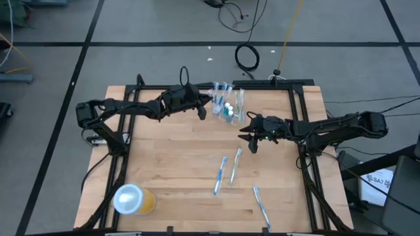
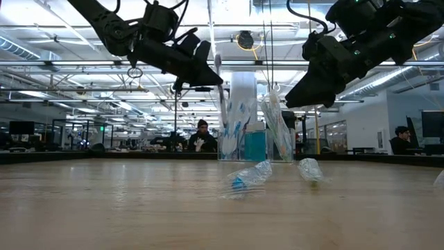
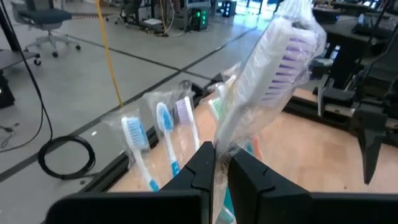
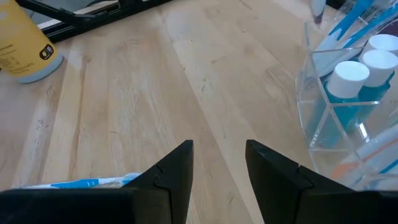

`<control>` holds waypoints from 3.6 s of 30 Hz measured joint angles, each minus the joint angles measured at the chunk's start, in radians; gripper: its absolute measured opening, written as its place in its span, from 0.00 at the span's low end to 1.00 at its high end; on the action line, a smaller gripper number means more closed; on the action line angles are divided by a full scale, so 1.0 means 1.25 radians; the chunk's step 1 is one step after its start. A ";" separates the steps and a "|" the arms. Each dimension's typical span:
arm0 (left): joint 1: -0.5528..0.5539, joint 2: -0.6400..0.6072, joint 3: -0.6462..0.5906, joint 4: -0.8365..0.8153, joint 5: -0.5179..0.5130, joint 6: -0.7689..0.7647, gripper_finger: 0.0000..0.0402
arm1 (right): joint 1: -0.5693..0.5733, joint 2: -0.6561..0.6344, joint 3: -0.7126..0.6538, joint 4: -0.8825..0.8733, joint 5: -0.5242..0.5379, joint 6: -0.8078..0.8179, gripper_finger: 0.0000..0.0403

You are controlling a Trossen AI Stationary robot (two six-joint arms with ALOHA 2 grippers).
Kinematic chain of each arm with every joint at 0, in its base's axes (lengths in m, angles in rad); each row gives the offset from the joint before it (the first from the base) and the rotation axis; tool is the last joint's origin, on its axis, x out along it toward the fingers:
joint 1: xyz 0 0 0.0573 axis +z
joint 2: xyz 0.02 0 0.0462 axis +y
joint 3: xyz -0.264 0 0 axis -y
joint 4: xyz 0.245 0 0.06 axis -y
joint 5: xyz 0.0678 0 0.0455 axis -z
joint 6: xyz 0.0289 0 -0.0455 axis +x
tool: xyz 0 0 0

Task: Pick & Place toothbrushing station
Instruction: Put the violet toothbrush into the transparent organizer

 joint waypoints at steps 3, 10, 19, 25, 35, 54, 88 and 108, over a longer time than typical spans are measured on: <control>0.000 0.013 0.001 0.028 0.000 0.001 0.06 | 0.000 0.000 0.000 0.000 0.000 0.000 0.35; 0.006 0.110 0.001 0.146 0.002 -0.004 0.06 | 0.000 0.000 0.000 0.006 0.002 0.000 0.35; 0.020 0.115 0.001 0.088 0.021 -0.023 0.06 | 0.000 0.000 0.000 0.006 0.001 0.000 0.35; 0.019 0.115 0.002 0.027 0.059 -0.025 0.06 | 0.000 0.000 0.000 0.005 0.001 0.000 0.35; 0.019 0.115 0.002 0.001 0.065 0.062 0.07 | 0.000 0.000 0.000 0.006 0.001 0.000 0.35; 0.019 0.115 0.001 0.004 0.064 0.132 0.38 | 0.000 0.000 0.000 0.005 0.001 0.000 0.35; -0.031 0.180 0.178 -0.004 0.106 0.251 0.34 | -0.001 0.001 0.001 0.095 0.003 -0.042 0.35; -0.042 0.283 0.255 -0.028 -0.080 0.209 0.34 | -0.001 0.001 0.001 0.088 0.001 -0.042 0.35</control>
